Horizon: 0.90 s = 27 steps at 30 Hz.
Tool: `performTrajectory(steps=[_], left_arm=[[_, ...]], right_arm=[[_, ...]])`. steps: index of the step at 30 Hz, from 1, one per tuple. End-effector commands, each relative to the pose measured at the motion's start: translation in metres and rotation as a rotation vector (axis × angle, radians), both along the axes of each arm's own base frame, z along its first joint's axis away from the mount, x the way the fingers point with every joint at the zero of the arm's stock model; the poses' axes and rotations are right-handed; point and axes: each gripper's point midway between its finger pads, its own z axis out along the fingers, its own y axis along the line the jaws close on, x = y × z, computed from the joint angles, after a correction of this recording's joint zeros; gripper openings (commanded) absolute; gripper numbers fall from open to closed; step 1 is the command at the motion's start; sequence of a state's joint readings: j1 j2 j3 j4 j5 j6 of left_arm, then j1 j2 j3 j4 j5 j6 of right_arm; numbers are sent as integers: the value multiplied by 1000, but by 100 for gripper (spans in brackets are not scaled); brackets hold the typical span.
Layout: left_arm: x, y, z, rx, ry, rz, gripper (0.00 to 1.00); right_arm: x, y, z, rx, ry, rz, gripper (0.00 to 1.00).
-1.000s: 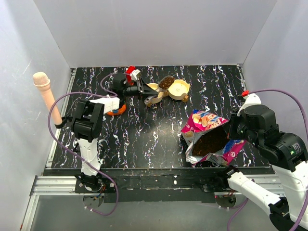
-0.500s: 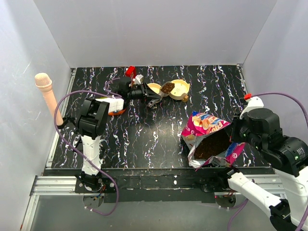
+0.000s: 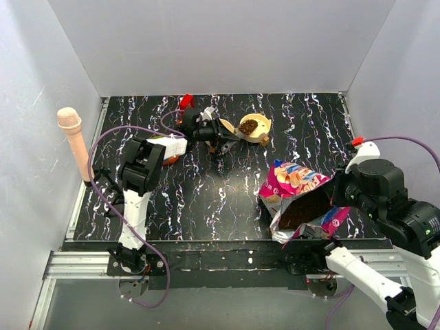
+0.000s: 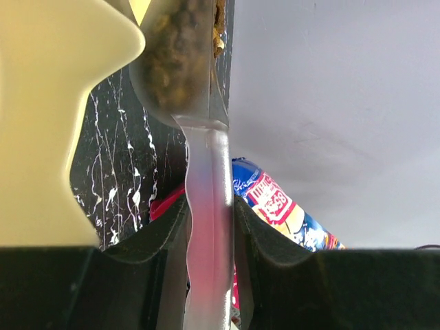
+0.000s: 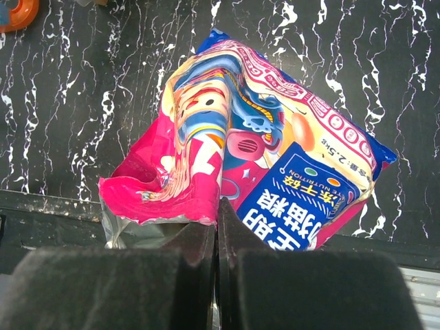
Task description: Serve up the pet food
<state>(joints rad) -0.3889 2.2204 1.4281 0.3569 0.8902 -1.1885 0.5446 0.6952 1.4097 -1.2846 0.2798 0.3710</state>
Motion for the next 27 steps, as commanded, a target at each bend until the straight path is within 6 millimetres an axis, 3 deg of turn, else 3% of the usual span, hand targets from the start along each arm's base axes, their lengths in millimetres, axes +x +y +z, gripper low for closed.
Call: performTrajectory(steps=[1, 14, 27], left_arm=[[10, -6, 8, 51, 2, 43, 0], [7, -18, 14, 67, 152, 86, 0], [5, -26, 9, 114, 455, 177, 0]], right_arm=[[9, -2, 48, 124, -203, -46, 1], [8, 0, 43, 139, -214, -37, 1], [8, 3, 39, 158, -222, -31, 1]])
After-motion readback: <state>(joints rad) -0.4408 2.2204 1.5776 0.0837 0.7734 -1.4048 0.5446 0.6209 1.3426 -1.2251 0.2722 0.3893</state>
